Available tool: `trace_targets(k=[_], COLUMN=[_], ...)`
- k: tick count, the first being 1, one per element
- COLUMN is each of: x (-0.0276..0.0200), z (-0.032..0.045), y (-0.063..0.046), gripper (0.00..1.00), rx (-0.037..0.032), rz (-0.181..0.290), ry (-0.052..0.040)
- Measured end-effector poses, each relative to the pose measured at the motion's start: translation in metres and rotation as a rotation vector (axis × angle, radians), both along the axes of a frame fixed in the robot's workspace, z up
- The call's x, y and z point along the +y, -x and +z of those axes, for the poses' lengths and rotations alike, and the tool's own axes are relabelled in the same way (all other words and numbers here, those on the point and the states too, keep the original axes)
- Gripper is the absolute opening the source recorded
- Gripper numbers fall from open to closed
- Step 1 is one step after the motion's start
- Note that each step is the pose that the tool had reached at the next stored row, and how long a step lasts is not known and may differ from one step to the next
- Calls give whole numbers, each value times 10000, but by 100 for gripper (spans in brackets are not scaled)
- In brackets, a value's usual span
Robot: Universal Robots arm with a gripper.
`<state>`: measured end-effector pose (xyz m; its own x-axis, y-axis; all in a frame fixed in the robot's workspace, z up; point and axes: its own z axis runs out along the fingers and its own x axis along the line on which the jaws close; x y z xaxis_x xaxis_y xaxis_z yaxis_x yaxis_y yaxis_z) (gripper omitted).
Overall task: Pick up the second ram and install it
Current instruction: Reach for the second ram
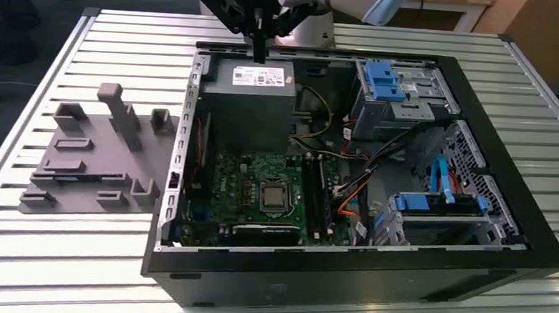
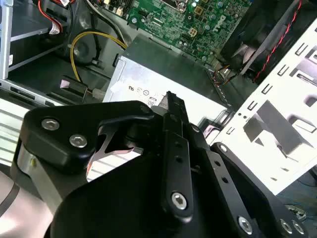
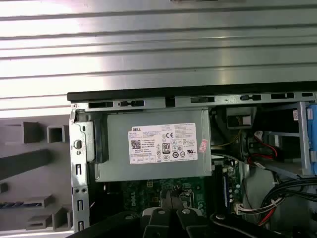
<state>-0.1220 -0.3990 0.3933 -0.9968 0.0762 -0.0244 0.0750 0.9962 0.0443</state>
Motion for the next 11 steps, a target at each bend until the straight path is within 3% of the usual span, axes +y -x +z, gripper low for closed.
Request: trace_targets(k=[11], x=[0], z=[-1], y=[64], gripper=[11], rx=[-1], rz=[0], ry=[-1])
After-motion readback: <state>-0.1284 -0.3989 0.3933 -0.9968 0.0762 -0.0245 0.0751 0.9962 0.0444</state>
